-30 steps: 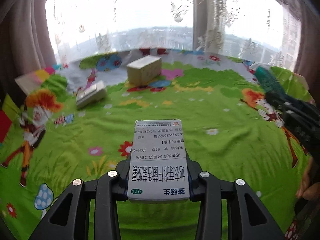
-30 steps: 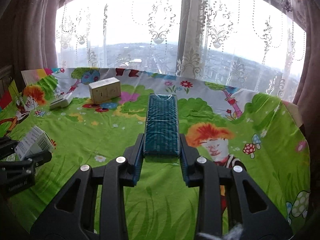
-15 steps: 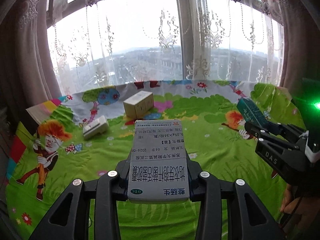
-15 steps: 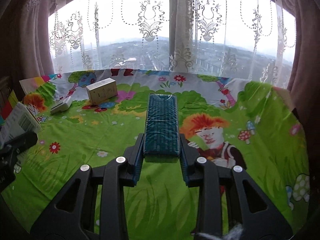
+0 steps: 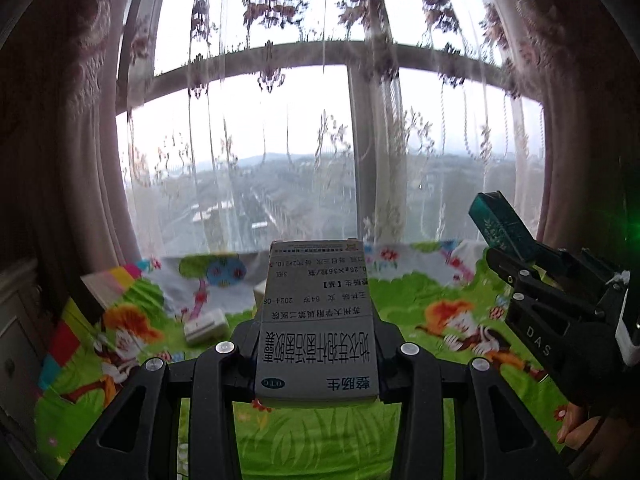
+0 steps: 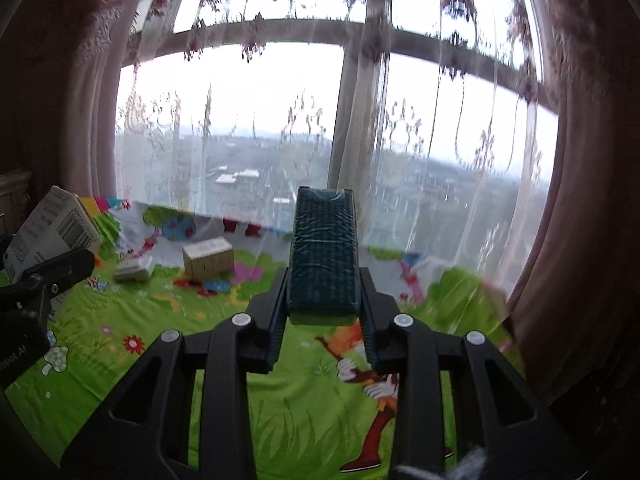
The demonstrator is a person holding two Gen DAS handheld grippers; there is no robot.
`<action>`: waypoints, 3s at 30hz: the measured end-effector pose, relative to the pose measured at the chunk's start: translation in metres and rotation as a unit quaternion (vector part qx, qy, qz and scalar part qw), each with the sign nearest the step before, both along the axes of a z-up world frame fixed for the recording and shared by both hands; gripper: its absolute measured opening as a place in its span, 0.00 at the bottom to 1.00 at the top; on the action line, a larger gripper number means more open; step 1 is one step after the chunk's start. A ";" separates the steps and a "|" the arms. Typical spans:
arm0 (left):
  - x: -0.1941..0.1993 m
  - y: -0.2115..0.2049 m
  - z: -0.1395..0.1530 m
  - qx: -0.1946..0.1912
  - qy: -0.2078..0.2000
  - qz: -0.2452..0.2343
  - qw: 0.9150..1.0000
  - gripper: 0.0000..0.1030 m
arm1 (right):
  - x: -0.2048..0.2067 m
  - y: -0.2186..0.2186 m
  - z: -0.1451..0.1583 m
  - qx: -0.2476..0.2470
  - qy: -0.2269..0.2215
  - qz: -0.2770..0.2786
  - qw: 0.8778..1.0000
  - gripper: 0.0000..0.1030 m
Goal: Organize rigid objects
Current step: 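Lift the teal box and white OTC box and carry them over the bin, then open both tools to drop the teal and white boxes into the bin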
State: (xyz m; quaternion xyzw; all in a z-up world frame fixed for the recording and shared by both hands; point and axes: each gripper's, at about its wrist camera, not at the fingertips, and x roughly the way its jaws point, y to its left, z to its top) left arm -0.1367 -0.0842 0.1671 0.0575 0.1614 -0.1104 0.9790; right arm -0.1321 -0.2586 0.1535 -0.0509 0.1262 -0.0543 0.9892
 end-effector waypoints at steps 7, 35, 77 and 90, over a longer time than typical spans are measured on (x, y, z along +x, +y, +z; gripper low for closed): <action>-0.019 0.009 0.022 -0.018 -0.023 0.000 1.000 0.40 | -0.034 0.010 0.034 -0.002 -0.062 0.009 0.998 0.35; -0.101 0.155 0.036 -0.049 -0.070 0.139 0.987 0.40 | -0.137 0.160 0.051 -0.035 -0.161 0.226 0.960 0.36; -0.207 0.386 -0.127 -0.132 0.249 0.423 0.861 0.40 | -0.167 0.416 -0.077 -0.139 0.207 0.595 0.765 0.36; -0.203 0.406 -0.140 -0.119 0.282 0.506 0.806 0.83 | -0.160 0.427 -0.105 -0.110 0.274 0.636 0.713 0.67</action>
